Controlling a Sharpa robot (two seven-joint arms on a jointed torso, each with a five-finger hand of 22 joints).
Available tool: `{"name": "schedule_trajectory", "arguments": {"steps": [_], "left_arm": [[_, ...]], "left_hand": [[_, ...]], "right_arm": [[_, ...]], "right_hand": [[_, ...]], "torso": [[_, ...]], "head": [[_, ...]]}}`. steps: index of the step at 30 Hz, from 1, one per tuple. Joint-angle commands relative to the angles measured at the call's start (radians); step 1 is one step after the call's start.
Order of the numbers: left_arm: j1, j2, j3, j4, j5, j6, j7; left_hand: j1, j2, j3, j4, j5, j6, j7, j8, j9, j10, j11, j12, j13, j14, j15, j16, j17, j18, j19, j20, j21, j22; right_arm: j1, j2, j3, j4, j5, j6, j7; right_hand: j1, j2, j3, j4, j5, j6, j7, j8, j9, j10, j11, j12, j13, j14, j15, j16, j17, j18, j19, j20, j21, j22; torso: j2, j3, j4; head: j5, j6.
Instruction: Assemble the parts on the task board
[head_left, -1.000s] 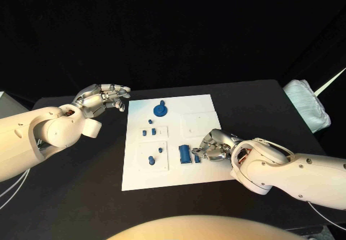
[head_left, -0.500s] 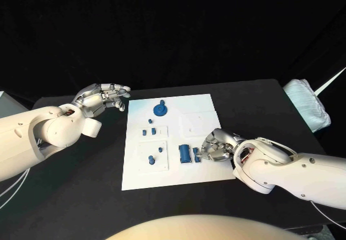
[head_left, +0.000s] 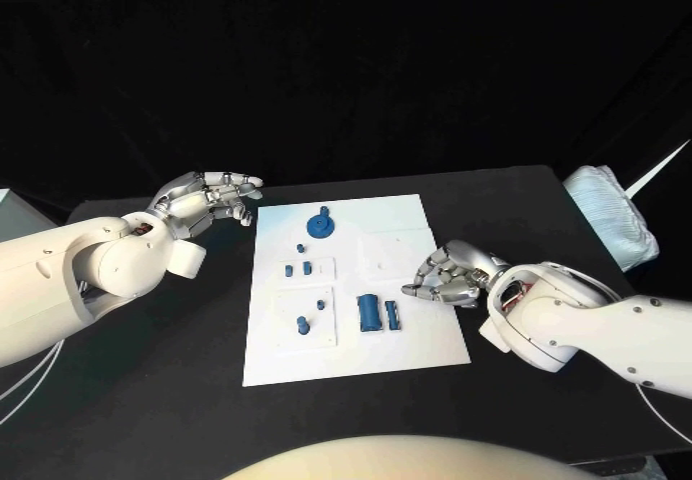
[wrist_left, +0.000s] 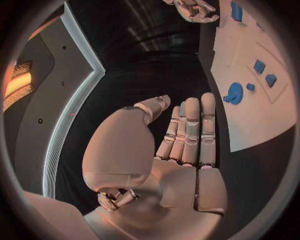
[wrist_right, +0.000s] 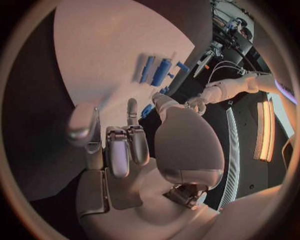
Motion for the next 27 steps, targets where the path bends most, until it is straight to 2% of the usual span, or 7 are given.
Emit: {"name": "schedule_trajectory", "arguments": {"steps": [1,4,8,11,20,22,27], "left_arm": [[-0.003,0.014,0.001,-0.008,0.017,-0.002,0.032],[-0.012,0.033,0.001,-0.023,0.029,-0.026,0.056],[-0.02,0.071,0.0,-0.055,0.055,-0.089,0.116],[-0.024,0.099,0.0,-0.075,0.084,-0.15,0.17],[-0.042,0.221,0.001,-0.203,0.13,-0.212,0.242],[-0.045,0.247,0.001,-0.231,0.131,-0.209,0.245],[-0.052,0.299,0.001,-0.284,0.129,-0.201,0.247]], "left_hand": [[-0.002,0.007,0.001,0.008,0.004,-0.006,0.0,0.005,-0.001,-0.004,0.001,0.004,-0.001,-0.005,0.004,0.005,0.0,0.007,0.005,0.003,-0.007,-0.001],[-0.002,0.003,0.001,0.013,0.003,-0.009,0.0,0.011,-0.002,-0.008,0.002,0.008,-0.003,-0.037,0.008,-0.021,-0.011,0.006,-0.013,0.005,-0.028,-0.012],[0.0,-0.002,0.001,0.02,0.001,-0.011,0.002,0.022,-0.002,-0.023,0.008,0.002,-0.012,-0.11,0.018,-0.08,-0.039,0.004,-0.06,0.015,-0.083,-0.039],[0.007,0.002,0.005,0.022,0.0,0.006,-0.005,0.041,0.001,-0.01,0.006,-0.005,-0.025,-0.148,0.021,-0.123,-0.063,0.004,-0.087,0.021,-0.124,-0.06],[0.005,-0.024,0.011,0.057,-0.015,-0.021,-0.01,0.003,-0.031,0.047,0.033,-0.21,-0.156,-0.222,0.07,-0.477,-0.232,-0.008,-0.211,0.079,-0.407,-0.227],[0.015,-0.025,-0.016,0.066,-0.023,-0.038,-0.03,-0.037,-0.061,0.054,0.064,-0.357,-0.16,-0.25,0.107,-0.678,-0.298,-0.001,-0.253,0.125,-0.584,-0.351],[0.032,-0.015,-0.058,0.066,-0.022,-0.028,-0.036,-0.076,-0.088,0.067,0.072,-0.471,-0.161,-0.258,0.125,-0.823,-0.341,-0.015,-0.241,0.13,-0.711,-0.452]], "right_arm": [[0.021,0.0,0.001,-0.028,0.266,-0.03,0.225],[0.048,0.022,0.003,-0.096,0.429,-0.033,0.37],[0.064,0.082,0.008,-0.225,0.598,0.023,0.489],[0.068,0.135,0.012,-0.323,0.674,0.068,0.55],[0.06,0.279,0.032,-0.55,0.843,0.122,0.717],[0.055,0.302,0.035,-0.581,0.867,0.125,0.738],[0.042,0.346,0.039,-0.641,0.901,0.135,0.768]], "right_hand": [[0.018,0.026,-0.002,-0.002,0.009,-0.016,0.007,-0.01,-0.003,0.06,0.009,-0.015,0.209,0.098,0.01,-0.009,0.223,0.014,0.004,0.009,-0.05,0.124],[0.061,0.046,0.007,-0.013,0.014,-0.036,0.018,-0.021,-0.005,0.018,0.019,-0.115,0.166,0.079,0.019,-0.053,0.159,0.036,-0.031,0.018,-0.224,0.084],[0.136,0.046,0.034,-0.045,-0.017,-0.073,0.04,-0.036,-0.006,-0.155,0.04,-0.453,0.006,-0.014,0.04,-0.233,-0.058,0.094,-0.17,0.04,-0.733,-0.057],[0.177,0.025,0.053,-0.059,-0.075,-0.16,0.087,-0.053,-0.014,-0.454,0.09,-0.863,-0.221,-0.306,0.091,-0.642,-0.464,0.084,-0.304,0.084,-0.842,-0.15],[0.223,0.007,0.158,-0.059,-0.105,-0.197,0.128,-0.048,-0.091,-0.508,0.144,-1.164,-0.785,-0.522,0.176,-1.034,-0.731,0.101,-0.581,0.193,-0.838,-0.621],[0.215,0.009,0.166,-0.067,-0.105,-0.189,0.129,-0.063,-0.116,-0.503,0.153,-1.195,-0.878,-0.518,0.188,-1.106,-0.786,0.105,-0.589,0.2,-0.839,-0.703],[0.202,0.018,0.178,-0.091,-0.105,-0.175,0.134,-0.1,-0.158,-0.485,0.165,-1.237,-1.028,-0.496,0.192,-1.229,-0.865,0.098,-0.593,0.216,-0.839,-0.842]], "torso": [[-0.012,-0.0062,0.0013],[-0.024,-0.012,0.002],[-0.042,-0.0222,0.0011],[-0.053,-0.0265,-0.0016],[-0.081,-0.0264,-0.0014],[-0.087,-0.0267,0.0003],[-0.094,-0.0244,0.0046]], "head": [[-0.001,0.007],[-0.002,0.017],[0.002,0.036],[0.009,0.058],[0.022,0.12],[0.025,0.127],[0.033,0.134]]}}
